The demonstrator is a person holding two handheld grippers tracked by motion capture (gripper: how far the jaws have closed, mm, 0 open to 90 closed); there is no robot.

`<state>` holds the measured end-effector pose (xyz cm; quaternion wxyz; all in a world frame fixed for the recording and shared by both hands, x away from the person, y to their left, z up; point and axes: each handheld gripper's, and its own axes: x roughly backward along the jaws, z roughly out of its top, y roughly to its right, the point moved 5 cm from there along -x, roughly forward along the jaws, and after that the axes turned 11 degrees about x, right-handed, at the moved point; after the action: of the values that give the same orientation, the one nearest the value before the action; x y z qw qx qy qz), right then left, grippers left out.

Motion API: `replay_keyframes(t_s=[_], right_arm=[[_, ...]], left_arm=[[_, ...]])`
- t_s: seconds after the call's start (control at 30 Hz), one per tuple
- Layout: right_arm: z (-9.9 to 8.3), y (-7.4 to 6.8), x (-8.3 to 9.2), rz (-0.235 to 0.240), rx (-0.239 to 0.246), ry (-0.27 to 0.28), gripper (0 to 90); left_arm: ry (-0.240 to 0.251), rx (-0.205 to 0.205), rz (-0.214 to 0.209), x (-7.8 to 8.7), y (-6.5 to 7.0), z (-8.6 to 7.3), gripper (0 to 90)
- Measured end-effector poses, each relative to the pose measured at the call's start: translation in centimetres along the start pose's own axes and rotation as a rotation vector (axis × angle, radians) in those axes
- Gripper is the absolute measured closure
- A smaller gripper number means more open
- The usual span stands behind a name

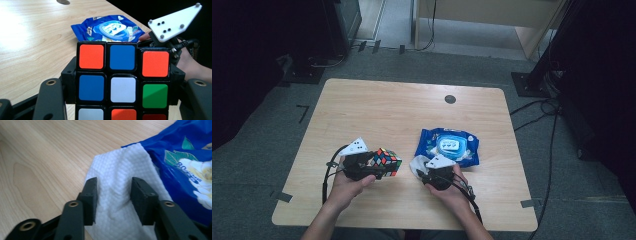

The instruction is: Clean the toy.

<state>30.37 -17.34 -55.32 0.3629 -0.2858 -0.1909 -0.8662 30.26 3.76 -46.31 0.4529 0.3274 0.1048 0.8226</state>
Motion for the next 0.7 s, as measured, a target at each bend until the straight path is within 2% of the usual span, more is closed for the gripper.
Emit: replay_keyframes(t_s=[0.1,0.17,0.2,0.27,0.3,0.33,0.4,0.47,0.6,0.7], right_arm=[[-0.1,0.3,0.0,-0.004,-0.026,0.005,66.1],[-0.2,0.5,0.1,-0.026,-0.037,-0.003,76.5],[-0.2,0.5,0.1,-0.026,-0.037,-0.003,76.5],[-0.2,0.6,0.2,-0.041,-0.044,-0.001,83.3],[-0.2,0.6,0.2,-0.035,-0.054,0.001,84.7],[-0.2,0.7,0.4,-0.014,-0.092,0.000,85.7],[0.2,0.7,0.8,0.002,-0.113,0.022,85.9],[1.3,0.6,2.0,0.019,-0.128,0.081,85.9],[4.7,-0.1,5.3,0.041,-0.139,0.244,85.9],[6.9,-1.4,7.6,0.102,-0.134,0.358,85.8]], left_arm=[[0.003,-0.016,-0.003,-0.1,0.2,-0.1,34.1],[0.007,-0.026,-0.007,-0.2,0.4,-0.1,34.1],[0.007,-0.026,-0.007,-0.2,0.4,-0.1,34.1],[0.014,-0.040,-0.004,-0.2,0.5,-0.2,34.1],[0.018,-0.049,-0.005,-0.2,0.6,-0.2,34.1],[0.023,-0.063,-0.001,-0.3,0.6,-0.3,34.1],[0.033,-0.088,0.015,-0.4,0.6,-0.4,34.1],[0.034,-0.107,0.034,-0.7,0.5,-0.7,34.1],[0.040,-0.157,0.050,-1.2,0.9,-1.2,34.1],[0.045,-0.212,0.060,-1.5,1.5,-1.5,34.1]])
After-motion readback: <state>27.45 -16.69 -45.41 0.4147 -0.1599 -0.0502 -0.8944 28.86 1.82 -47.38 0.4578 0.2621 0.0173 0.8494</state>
